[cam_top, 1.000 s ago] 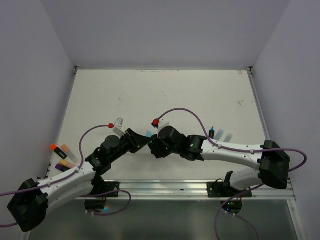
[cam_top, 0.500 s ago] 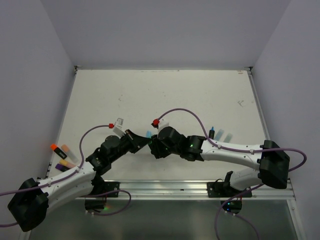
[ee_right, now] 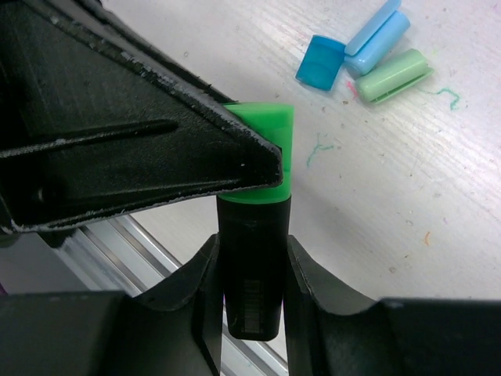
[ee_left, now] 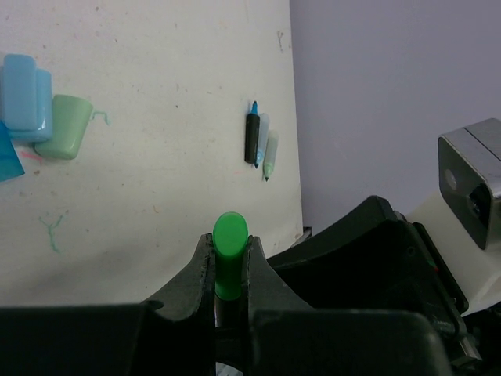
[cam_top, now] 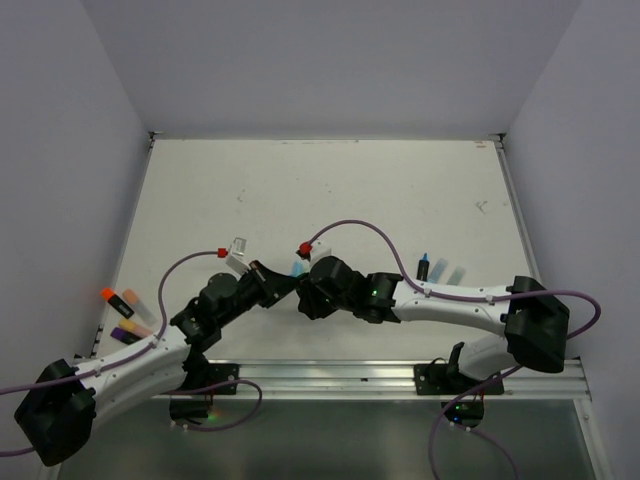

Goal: Open the pen caps

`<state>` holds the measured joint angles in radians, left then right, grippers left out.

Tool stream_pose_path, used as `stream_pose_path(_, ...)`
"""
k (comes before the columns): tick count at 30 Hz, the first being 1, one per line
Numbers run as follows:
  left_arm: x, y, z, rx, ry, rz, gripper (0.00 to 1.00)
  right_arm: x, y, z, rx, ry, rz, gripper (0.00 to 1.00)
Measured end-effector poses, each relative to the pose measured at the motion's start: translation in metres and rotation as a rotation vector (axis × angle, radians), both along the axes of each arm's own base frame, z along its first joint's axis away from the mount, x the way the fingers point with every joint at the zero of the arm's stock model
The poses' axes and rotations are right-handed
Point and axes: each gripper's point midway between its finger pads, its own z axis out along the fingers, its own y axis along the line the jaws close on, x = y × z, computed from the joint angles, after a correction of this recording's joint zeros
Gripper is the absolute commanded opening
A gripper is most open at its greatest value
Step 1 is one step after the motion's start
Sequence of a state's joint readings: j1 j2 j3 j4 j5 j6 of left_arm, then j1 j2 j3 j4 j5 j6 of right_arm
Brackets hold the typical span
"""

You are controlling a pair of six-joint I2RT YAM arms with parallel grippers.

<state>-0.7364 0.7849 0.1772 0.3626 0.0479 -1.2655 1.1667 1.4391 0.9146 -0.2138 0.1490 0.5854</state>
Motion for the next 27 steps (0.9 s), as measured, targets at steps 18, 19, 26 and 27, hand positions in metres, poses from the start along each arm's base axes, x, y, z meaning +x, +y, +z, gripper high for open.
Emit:
stream_pose_path(18,0.023,0.002,0.016,0.171,-0.034,0.052,0.00,0.007,0.002,0.010,0.108,-0.054,-0.073,0.00)
stream_pose_path(19,0.026,0.000,0.020,0.178,-0.039,0.042,0.00,0.009,0.001,0.014,0.126,-0.065,-0.090,0.00)
stream_pose_path(26,0.037,-0.006,0.023,0.182,-0.010,-0.068,0.00,0.017,-0.003,0.022,0.199,-0.096,-0.172,0.00)
stream_pose_path(27,0.037,-0.006,0.023,0.182,-0.009,-0.077,0.00,0.017,-0.003,0.021,0.202,-0.094,-0.173,0.00)
